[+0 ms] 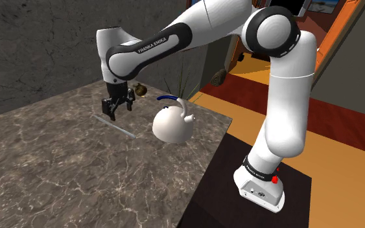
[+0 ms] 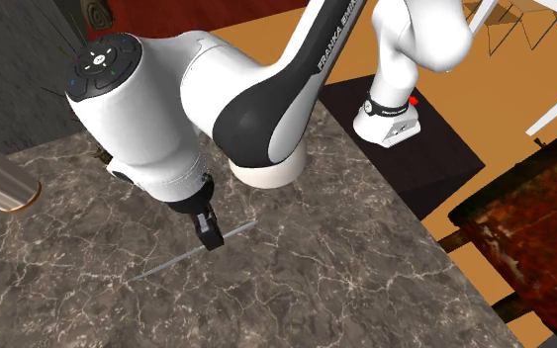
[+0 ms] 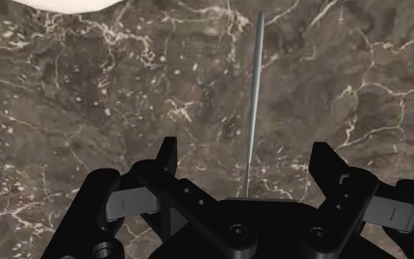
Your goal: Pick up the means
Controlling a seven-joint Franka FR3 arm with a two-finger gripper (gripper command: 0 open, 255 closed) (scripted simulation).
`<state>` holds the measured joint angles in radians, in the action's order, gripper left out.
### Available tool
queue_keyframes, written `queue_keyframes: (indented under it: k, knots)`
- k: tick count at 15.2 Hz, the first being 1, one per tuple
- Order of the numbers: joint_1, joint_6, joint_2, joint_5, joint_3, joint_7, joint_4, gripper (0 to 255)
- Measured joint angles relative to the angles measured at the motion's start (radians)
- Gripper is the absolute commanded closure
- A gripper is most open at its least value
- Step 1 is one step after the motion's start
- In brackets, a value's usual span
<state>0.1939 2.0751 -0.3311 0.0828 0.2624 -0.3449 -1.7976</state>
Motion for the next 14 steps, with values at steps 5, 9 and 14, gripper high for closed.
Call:
queue_keyframes:
  k: [5,9,14]
  knots:
    - [0.023,0.016,-0.097,0.019,-0.001,-0.018,0.07,0]
    - [0.024,0.062,-0.126,0.028,-0.006,-0.021,0.053,0]
    - [0.027,0.073,-0.134,0.031,-0.007,-0.024,0.049,255]
